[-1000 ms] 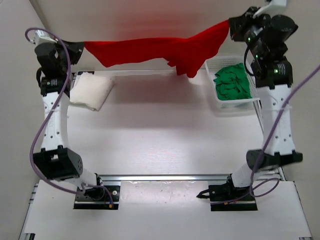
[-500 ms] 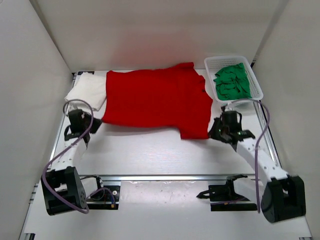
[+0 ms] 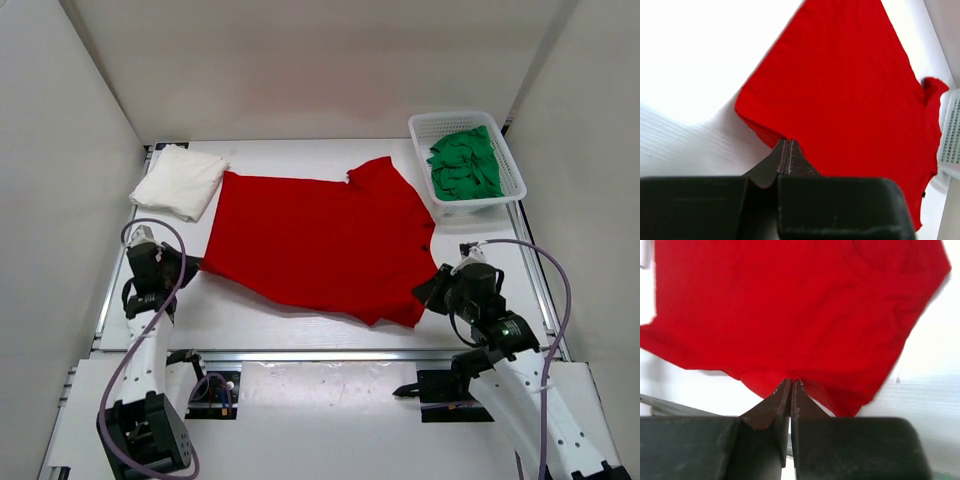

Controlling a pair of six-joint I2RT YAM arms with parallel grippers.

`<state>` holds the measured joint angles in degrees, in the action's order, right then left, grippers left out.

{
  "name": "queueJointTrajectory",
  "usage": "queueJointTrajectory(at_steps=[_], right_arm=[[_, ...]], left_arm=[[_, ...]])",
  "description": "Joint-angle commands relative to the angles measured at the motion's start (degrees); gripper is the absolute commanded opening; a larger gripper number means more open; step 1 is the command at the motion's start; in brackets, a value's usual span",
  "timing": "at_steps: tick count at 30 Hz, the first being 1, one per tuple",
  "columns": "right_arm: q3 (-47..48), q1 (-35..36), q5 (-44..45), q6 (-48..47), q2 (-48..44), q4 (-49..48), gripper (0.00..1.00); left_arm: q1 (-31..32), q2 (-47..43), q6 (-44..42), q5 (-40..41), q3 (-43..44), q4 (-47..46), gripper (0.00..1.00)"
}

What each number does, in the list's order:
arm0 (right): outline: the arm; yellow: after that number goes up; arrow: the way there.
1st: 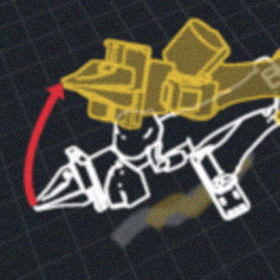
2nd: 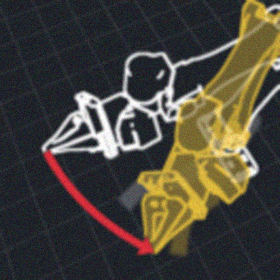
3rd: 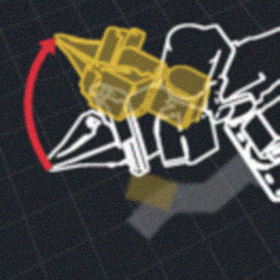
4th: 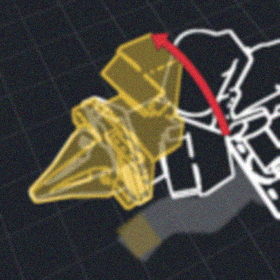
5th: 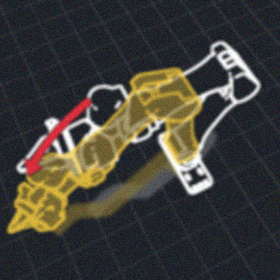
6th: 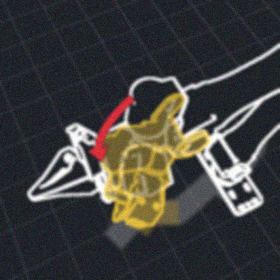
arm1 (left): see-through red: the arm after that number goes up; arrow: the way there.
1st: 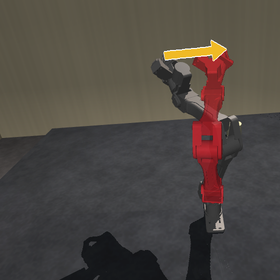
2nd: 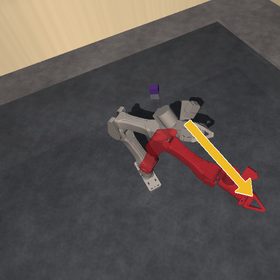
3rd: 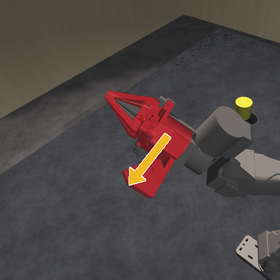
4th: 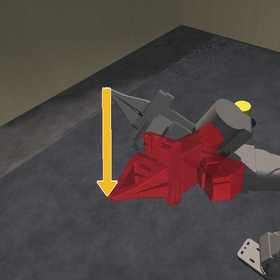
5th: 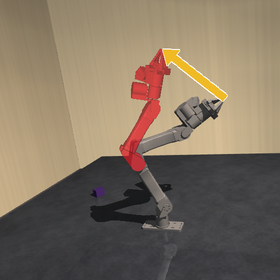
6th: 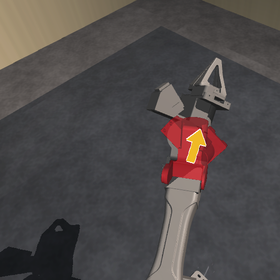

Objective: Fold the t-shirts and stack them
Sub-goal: Flatten out the tshirt, then fold the flattened tshirt in 1/3 of the way

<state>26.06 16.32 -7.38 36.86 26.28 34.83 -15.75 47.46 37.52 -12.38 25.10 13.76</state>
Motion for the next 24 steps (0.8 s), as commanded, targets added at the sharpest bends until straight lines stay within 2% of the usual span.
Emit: queueJointTrajectory(at_steps=[1, 4, 8, 16, 19, 24], right_arm=[[-1.5, -0.8, 0.6, 1.3, 4.0, -1.9, 0.0], [-2.3, -6.0, -3.7, -2.0, 9.6, -8.4, 0.0], [2.1, -11.8, -7.3, -5.4, 20.2, -15.6, 0.0], [18.1, -12.8, -3.1, -7.4, 43.6, -22.5, 0.0], [22.3, -13.9, -4.2, -7.0, 50.7, -25.2, 0.0], [34.2, -13.8, -3.3, -8.6, 63.1, -23.9, 0.0]], left_arm=[[1.9, 1.3, -0.8, 1.2, -0.8, 0.4, 0.0], [4.2, 5.1, 1.5, 2.1, 0.6, -2.7, 0.0], [5.8, 13.1, 4.9, 3.5, 4.9, -7.1, 0.0], [6.8, 31.7, 6.3, 6.4, 17.2, -9.5, 0.0], [6.5, 37.2, 6.5, 6.4, 20.2, -9.7, 0.0], [5.7, 42.5, 6.9, 6.7, 22.6, -10.6, 0.03]])
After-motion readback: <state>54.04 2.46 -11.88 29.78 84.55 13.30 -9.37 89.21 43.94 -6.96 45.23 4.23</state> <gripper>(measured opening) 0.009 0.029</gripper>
